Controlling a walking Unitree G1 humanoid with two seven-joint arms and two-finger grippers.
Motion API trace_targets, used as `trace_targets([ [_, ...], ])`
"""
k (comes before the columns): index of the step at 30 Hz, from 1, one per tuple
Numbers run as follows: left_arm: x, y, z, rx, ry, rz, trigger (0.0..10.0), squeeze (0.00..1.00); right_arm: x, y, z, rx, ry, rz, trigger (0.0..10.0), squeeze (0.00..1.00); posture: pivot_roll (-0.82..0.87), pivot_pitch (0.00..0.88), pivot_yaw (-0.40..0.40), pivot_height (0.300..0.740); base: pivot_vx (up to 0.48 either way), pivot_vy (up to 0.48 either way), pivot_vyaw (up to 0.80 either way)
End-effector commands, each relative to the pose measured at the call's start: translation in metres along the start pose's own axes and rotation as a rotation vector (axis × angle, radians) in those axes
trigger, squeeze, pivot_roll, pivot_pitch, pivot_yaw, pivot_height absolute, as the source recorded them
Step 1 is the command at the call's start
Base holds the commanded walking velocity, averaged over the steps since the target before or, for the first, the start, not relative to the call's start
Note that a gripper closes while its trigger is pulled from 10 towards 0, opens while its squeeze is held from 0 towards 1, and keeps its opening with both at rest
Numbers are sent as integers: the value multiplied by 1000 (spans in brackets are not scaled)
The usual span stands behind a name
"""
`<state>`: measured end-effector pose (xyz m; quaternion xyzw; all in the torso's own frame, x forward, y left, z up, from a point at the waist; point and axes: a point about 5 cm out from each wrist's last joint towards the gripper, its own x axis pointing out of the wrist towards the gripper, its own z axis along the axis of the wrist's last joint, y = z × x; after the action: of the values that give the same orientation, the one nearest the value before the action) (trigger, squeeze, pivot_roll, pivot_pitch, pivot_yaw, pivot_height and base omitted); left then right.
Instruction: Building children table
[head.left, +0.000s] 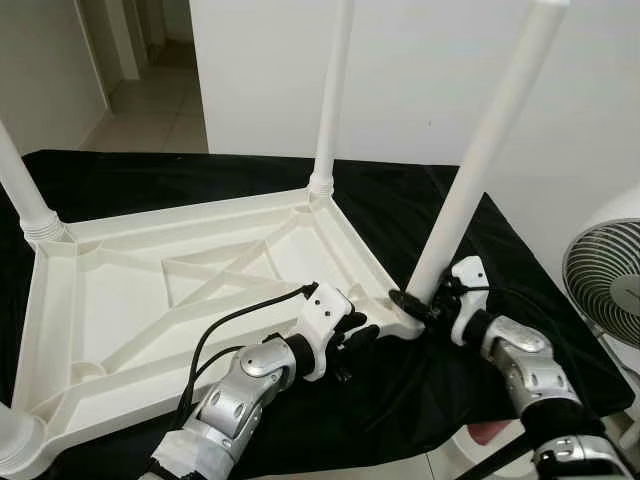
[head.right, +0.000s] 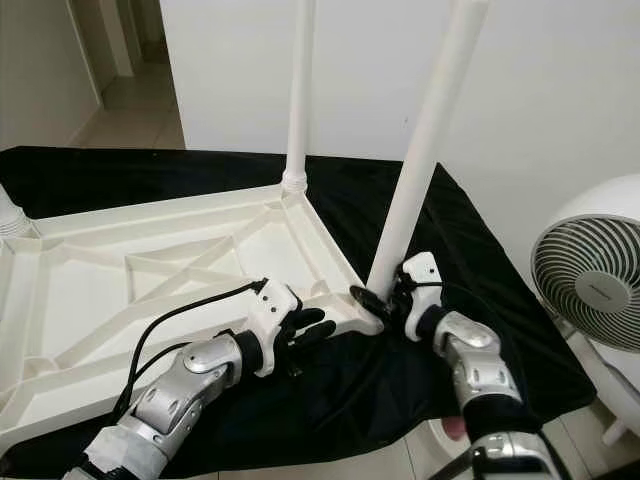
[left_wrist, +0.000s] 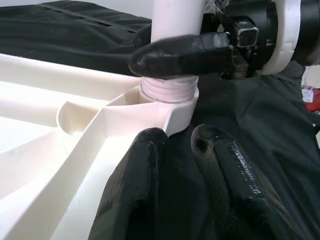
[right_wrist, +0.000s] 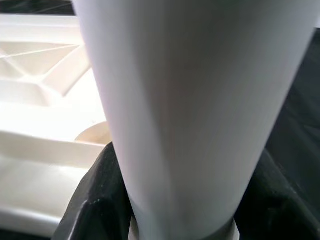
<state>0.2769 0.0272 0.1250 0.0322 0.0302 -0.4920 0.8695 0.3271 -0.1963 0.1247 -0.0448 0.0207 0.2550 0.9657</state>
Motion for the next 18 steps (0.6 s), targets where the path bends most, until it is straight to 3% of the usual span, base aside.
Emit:
trace_targets([
  [1, -1, -5, -2, -1, 16, -48, 10000, 0, -4, 4, -5, 91, 14, -151, 0, 0, -17, 0, -69, 740, 0, 0, 0],
  [2, -1, -5, -3, -3, 16, -50, 10000, 0, -5, 9, -6, 134, 4, -189, 0, 0, -17, 0, -69, 740, 0, 0, 0],
  [6, -1, -7, -4, -6, 18, -56, 10000, 0, -6, 20, -6, 131, -3, -261, 0, 0, -21, 3, -71, 740, 0, 0, 0],
  [9, 1, -10, -4, -5, 20, -67, 10000, 0, -11, 41, -6, 144, 18, -499, 0, 0, -23, 4, -76, 740, 0, 0, 0],
  [12, 2, -10, -4, -6, 19, -70, 10000, 0, -12, 50, -6, 169, 27, -584, 0, 0, -24, 0, -79, 740, 0, 0, 0],
  [18, 3, -11, -4, -4, 17, -76, 10000, 0, -12, 65, -5, 192, 55, -618, 0, 0, -20, 0, -82, 740, 0, 0, 0],
])
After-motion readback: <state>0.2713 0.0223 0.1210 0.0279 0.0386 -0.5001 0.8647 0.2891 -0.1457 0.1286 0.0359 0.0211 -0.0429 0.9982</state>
